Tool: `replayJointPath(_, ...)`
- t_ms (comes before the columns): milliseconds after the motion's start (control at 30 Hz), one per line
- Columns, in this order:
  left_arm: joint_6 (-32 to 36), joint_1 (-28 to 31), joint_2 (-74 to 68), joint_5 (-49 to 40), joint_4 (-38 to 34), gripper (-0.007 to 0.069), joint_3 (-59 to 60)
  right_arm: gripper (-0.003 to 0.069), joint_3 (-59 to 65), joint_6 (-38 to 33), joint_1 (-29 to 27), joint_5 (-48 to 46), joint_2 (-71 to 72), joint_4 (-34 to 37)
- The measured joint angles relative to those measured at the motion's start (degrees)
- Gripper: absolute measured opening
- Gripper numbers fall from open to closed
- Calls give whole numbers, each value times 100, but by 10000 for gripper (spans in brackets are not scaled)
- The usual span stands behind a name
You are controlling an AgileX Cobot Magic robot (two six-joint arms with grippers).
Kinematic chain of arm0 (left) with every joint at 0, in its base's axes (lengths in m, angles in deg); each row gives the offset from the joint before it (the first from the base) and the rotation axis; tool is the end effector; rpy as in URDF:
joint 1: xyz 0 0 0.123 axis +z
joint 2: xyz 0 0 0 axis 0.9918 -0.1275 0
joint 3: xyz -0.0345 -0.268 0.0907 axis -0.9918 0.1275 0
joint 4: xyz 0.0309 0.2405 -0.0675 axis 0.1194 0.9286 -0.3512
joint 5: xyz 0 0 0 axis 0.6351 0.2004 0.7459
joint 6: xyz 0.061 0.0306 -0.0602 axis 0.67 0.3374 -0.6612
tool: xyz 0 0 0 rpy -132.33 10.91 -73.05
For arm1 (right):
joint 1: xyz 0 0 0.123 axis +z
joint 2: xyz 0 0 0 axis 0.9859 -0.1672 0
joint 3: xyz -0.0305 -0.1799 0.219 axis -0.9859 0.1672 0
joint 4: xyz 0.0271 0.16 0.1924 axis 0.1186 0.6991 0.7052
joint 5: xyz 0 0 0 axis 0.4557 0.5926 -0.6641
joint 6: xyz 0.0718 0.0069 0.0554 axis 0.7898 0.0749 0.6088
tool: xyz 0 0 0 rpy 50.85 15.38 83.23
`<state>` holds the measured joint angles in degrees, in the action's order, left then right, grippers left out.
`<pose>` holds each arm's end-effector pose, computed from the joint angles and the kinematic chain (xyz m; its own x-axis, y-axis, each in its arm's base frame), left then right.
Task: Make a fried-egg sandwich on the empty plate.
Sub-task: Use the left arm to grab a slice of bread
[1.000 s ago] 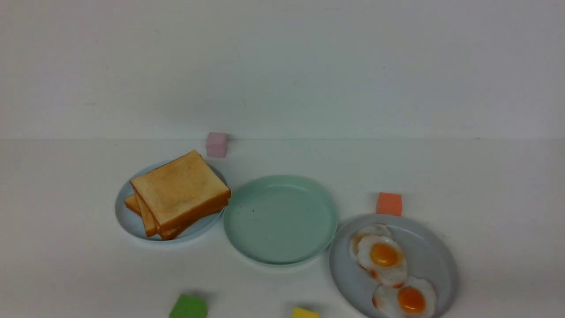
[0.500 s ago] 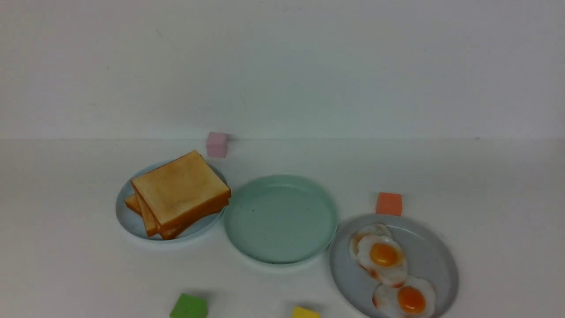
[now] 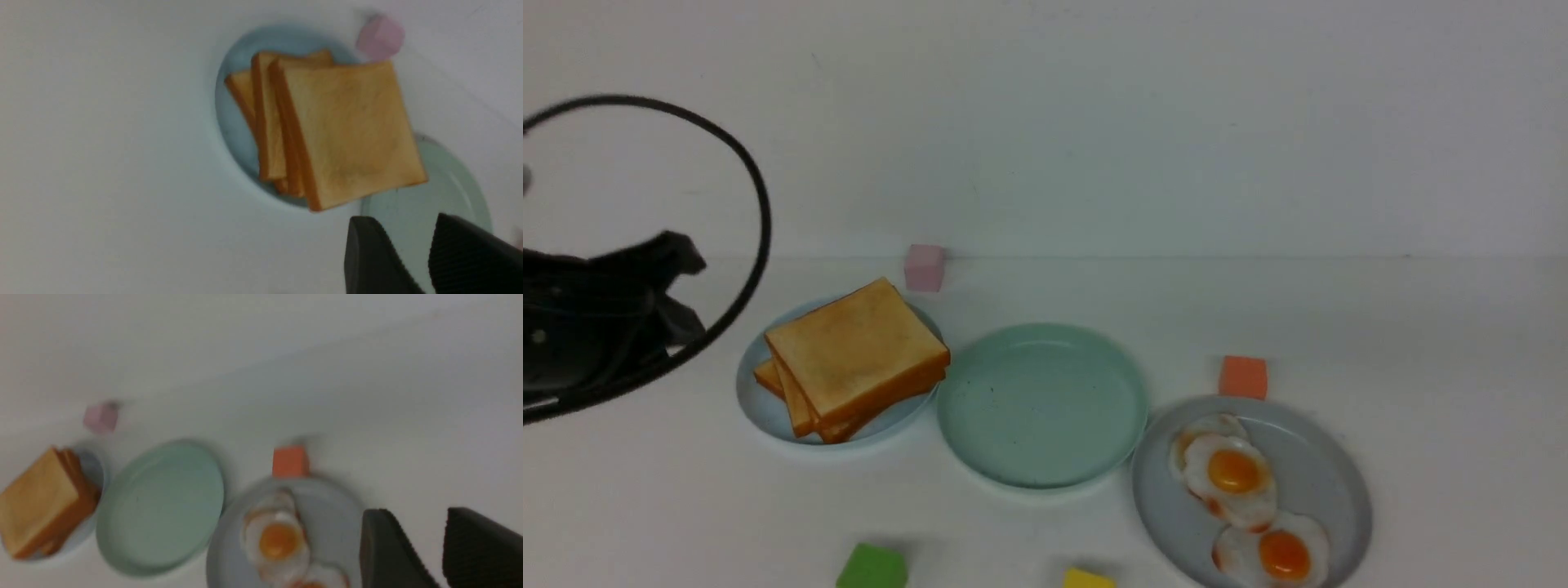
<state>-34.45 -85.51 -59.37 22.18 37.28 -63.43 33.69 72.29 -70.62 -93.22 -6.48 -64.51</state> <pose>0.2502 -0.0242 0.2880 -0.6314 -0.6017 -0.4892 -0.3389 0.7815 -0.5238 0.1639 0.0332 0.3532 -0.5848 0.3038 -0.7522 0.0217 0.9328 0.3598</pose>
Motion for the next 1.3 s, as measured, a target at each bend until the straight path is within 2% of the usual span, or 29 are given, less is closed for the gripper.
replayJointPath(67,0,0,-236,-154,-175,238,-91,241,0,-186,0,-150,-98,183)
replayJointPath(200,52,0,-1038,-467,-347,238,-671,241,0,-1047,0,-549,-299,888)
replayJointPath(333,166,0,-1664,-618,-360,238,-1298,241,0,-1442,0,-607,-338,1229)
replayJointPath(500,196,0,-2414,-853,-493,249,-1891,241,0,-1524,0,-635,-338,1311)
replayJointPath(767,196,0,-2986,-1286,-401,326,-2449,241,0,-1529,0,-693,-342,1337)
replayJointPath(1000,196,0,-3241,-1249,-215,335,-2454,241,0,-1536,0,-708,-349,1374)
replayJointPath(1300,200,0,-3673,-840,-364,318,-2454,241,0,-1542,0,-719,-349,1374)
